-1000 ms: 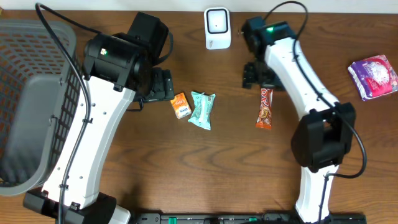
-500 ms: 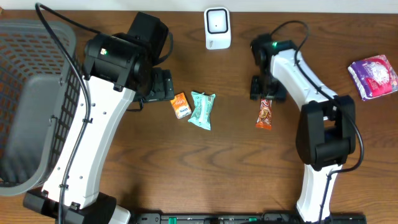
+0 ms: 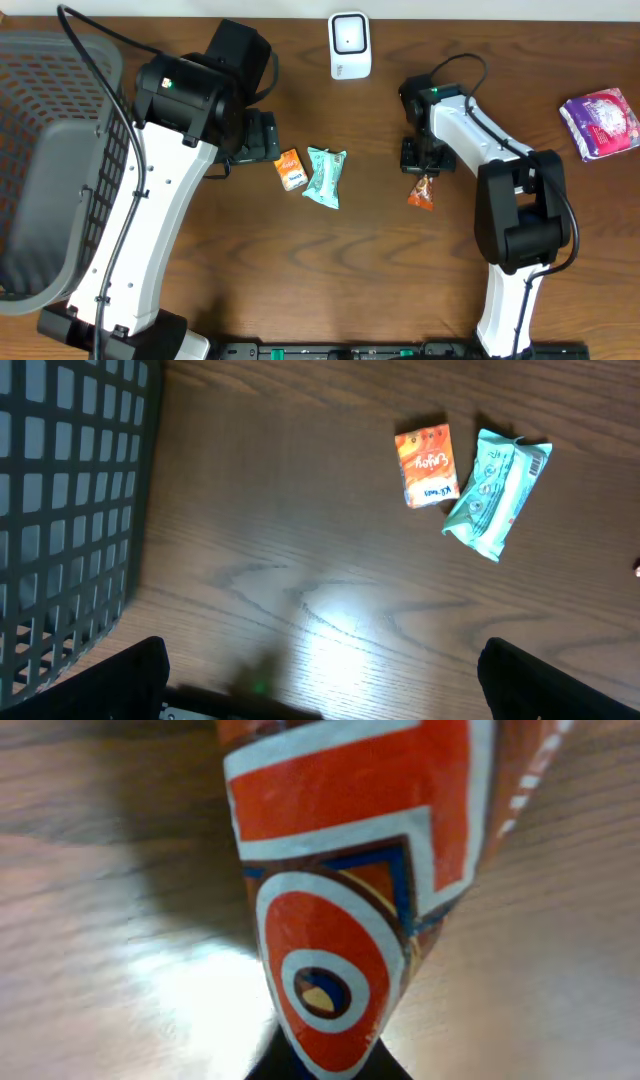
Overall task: Scan the item barcode
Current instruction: 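Regrasp the chocolate bar and hold it under the white scanner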
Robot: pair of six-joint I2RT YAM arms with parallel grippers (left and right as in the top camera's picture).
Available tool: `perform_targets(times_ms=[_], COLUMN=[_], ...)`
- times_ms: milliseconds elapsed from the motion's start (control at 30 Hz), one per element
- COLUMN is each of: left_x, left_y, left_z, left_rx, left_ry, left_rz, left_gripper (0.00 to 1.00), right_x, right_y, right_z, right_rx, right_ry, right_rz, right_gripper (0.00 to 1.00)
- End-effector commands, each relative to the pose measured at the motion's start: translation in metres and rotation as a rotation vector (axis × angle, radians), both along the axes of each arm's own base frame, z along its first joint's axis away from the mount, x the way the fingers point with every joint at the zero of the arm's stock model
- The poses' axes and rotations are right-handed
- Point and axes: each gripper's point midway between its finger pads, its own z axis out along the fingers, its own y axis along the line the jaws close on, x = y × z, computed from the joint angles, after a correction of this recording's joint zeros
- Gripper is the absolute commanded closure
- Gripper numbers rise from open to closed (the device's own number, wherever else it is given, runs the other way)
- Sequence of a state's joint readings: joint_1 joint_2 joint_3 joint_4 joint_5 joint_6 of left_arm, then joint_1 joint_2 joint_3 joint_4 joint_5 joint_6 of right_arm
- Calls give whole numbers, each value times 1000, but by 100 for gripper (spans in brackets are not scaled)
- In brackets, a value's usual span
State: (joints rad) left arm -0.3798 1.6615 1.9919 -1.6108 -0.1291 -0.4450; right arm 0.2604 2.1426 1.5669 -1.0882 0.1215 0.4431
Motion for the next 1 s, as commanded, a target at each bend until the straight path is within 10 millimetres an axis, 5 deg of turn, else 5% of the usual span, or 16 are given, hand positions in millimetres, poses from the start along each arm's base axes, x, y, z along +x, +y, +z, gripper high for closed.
perform_targets(times_ms=[0, 333, 633, 967], left_x=[-10, -10, -10, -10], left_y=[5, 5, 5, 5], left_z=[0, 0, 0, 0], left_rx=[15, 15, 15, 15], left_ry=[37, 37, 37, 37], left_rz=[7, 7, 7, 7], left_gripper=[2, 2, 2, 2], right_x=[36, 129, 182, 225], right_y=[22, 114, 175, 176], right_z=[32, 107, 153, 128], right_rx=[101, 519, 727, 752], right_ry=[-108, -470, -747, -835], right_rz=[-5, -57, -129, -275], right_gripper=[99, 99, 99, 99])
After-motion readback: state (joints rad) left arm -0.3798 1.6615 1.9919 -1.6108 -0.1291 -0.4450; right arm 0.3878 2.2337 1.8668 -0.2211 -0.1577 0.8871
